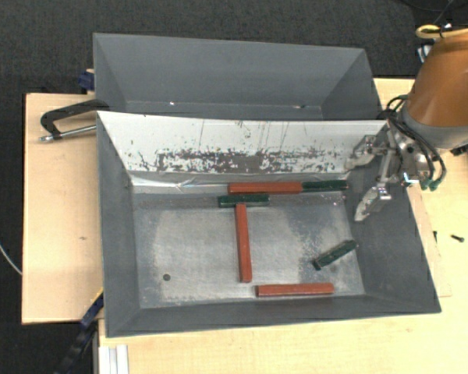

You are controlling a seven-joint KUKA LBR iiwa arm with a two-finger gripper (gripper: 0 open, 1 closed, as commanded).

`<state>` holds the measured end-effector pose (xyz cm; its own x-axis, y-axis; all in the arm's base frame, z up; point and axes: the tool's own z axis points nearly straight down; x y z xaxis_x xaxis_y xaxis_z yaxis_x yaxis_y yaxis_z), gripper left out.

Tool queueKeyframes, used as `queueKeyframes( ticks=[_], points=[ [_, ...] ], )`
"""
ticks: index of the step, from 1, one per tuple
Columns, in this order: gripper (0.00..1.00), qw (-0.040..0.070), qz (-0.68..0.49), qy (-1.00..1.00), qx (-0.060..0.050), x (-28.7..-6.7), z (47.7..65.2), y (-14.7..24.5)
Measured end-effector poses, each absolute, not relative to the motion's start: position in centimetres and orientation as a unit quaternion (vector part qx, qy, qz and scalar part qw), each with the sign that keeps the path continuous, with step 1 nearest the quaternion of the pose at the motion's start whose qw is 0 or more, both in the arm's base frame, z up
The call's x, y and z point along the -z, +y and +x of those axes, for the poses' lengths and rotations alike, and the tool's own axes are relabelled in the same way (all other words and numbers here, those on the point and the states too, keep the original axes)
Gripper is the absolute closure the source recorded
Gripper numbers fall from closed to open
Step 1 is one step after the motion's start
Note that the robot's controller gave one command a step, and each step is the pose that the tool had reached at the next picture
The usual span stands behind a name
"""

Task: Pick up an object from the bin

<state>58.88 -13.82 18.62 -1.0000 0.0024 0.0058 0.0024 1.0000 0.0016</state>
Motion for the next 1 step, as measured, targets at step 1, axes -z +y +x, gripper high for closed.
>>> queueKeyframes(
  ticks=[1],
  points=[
    [0.0, 0.001, -0.001, -1.0, 0.0, -18.93, 58.96, -13.8]
  ],
)
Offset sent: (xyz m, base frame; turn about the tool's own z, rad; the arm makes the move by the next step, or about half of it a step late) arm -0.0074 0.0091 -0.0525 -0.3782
